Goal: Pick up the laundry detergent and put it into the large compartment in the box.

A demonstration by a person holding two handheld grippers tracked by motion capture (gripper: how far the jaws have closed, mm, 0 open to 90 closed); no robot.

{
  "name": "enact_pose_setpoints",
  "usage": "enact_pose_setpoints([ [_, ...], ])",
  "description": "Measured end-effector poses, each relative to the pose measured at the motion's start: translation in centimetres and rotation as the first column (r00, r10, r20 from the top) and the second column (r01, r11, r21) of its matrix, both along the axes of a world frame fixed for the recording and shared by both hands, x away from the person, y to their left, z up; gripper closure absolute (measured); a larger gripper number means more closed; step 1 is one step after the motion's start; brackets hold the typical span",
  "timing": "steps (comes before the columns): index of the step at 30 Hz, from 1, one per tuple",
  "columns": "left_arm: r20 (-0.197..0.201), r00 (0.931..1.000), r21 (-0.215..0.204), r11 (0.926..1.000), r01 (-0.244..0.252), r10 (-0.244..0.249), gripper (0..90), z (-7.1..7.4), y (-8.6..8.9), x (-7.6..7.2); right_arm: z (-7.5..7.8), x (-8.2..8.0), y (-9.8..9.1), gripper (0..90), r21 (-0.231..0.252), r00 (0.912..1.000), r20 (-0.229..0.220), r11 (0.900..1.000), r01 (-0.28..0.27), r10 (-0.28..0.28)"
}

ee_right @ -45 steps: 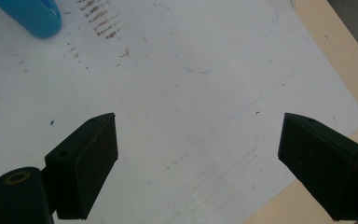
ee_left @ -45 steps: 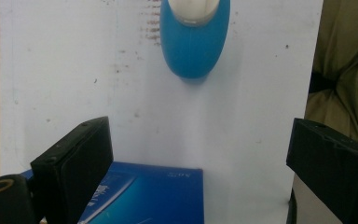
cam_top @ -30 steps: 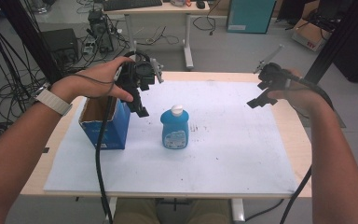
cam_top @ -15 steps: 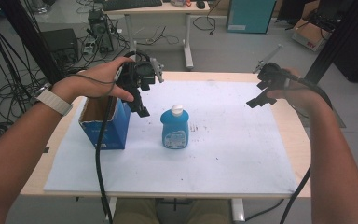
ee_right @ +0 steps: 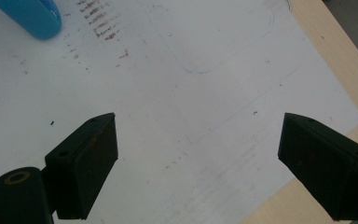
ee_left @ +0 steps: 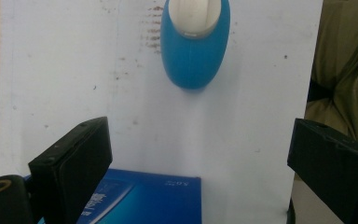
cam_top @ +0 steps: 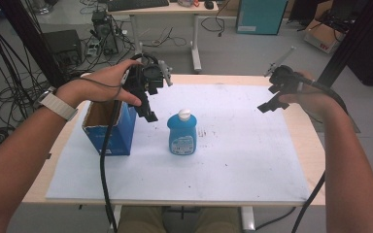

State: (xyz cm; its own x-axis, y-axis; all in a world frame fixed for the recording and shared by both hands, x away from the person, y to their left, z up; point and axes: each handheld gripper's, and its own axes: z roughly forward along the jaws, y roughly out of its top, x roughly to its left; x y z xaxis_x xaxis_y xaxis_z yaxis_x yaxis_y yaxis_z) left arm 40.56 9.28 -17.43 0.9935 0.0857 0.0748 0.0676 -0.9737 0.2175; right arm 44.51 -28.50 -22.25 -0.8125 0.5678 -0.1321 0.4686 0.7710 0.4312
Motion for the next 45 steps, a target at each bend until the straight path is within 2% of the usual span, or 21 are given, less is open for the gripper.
enact_pose_setpoints([
  [11, -0.002, 1.0, -0.014, 0.9999, 0.0, 0.0, 6.5, -0.4, -1.0, 0.1, -0.1, -0.1, 0.1, 11.8, 0.005, 1.0, -0.002, 1.0, -0.003, 0.003],
  [24, -0.02, 0.9994, 0.01, 0.9996, 0.027, -0.027, 6.6, -1.2, -3.4, 0.6, 0.0, -0.1, 0.4, 11.8, 0.007, 0.9999, 0.0, 0.9999, -0.012, 0.012],
  [37, -0.032, 0.9986, 0.04, 0.9982, 0.044, -0.043, 6.5, -1.7, -5.8, 0.7, 0.0, -0.5, -0.2, 11.8, 0.013, 1.0, 0.005, 0.9999, -0.007, 0.007],
  [45, -0.029, 0.9991, 0.053, 0.998, 0.034, -0.032, 6.6, -2.2, -6.8, 1.1, 0.0, -0.6, -0.7, 11.8, 0.017, 1.0, 0.007, 0.9999, 0.0, 0.0],
])
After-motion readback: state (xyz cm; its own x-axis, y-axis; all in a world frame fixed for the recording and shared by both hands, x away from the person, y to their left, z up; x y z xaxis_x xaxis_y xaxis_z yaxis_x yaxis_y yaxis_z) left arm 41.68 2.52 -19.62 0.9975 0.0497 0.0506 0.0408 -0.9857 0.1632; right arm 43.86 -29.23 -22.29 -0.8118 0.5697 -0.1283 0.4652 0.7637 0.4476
